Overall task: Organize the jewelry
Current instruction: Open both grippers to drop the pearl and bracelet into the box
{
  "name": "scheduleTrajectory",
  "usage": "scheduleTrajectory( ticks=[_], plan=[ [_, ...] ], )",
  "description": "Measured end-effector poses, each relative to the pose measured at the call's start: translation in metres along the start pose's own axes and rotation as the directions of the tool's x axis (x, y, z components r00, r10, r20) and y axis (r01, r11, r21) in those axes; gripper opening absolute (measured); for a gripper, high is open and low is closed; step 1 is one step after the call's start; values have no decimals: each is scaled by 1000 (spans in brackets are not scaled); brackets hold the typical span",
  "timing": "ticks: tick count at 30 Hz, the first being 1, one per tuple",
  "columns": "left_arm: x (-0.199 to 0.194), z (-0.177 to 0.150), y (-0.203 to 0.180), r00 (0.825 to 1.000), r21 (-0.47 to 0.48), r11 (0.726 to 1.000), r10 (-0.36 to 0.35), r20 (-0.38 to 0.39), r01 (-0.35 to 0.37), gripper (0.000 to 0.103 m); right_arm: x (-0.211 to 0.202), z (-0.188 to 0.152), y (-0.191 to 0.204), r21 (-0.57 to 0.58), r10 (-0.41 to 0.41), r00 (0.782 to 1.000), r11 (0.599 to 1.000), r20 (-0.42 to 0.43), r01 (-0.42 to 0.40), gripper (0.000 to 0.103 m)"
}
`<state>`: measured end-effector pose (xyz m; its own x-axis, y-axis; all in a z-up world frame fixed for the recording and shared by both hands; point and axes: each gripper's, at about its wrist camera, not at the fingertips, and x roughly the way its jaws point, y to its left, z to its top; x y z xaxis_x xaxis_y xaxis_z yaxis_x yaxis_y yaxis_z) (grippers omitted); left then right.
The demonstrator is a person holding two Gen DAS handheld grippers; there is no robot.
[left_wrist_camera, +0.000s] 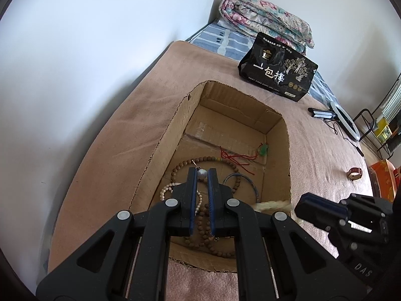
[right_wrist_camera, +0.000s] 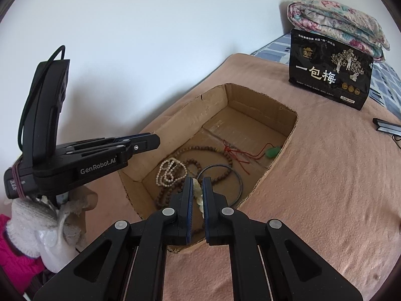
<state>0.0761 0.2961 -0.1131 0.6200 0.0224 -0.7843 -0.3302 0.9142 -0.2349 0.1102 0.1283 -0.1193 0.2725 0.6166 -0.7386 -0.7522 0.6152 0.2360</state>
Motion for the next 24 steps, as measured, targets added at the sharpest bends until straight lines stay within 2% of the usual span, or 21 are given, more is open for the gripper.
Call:
scheduleTrajectory(
  ticks=[3, 4, 5, 6, 7, 8, 11, 15, 24],
  plan=[
    [1, 1, 1, 1000, -7, 1000, 1, 1, -1, 6, 1, 0, 2, -11, -14, 1000, 1000, 0, 14, 8],
    [1, 1, 2, 1000, -11, 1000, 3, -1, -3, 7, 1, 0, 2, -13, -14, 1000, 1000, -1, 14, 15],
    [2, 2, 3, 1000, -17, 1000, 7, -4, -7, 11, 0, -1, 3, -13, -15, 1000, 1000, -1, 15, 21],
    [2, 2, 3, 1000, -23, 1000, 9, -5, -9, 16, 1, -1, 2, -11, -19, 1000, 1000, 1, 19, 35],
    [1, 3, 4, 1000, -30, 999, 10, -2, -10, 30, 0, -1, 1, -8, -27, 1000, 1000, 8, 27, 47],
    [1, 3, 5, 1000, -34, 999, 12, 4, -12, 37, -2, -2, -1, -4, -37, 999, 999, 18, 37, 50],
    [-3, 4, 5, 1000, -40, 999, 10, 19, -9, 37, -6, -2, -6, 5, -54, 998, 999, 22, 54, 53],
    [-4, 5, 5, 1000, -44, 999, 9, 18, -8, 37, -10, -4, -14, 21, -82, 996, 996, 31, 81, 70],
    [-11, 5, -10, 999, -35, 999, 11, 30, -10, 38, -18, -6, -32, 66, -156, 988, 986, 15, 155, 74]
  ],
)
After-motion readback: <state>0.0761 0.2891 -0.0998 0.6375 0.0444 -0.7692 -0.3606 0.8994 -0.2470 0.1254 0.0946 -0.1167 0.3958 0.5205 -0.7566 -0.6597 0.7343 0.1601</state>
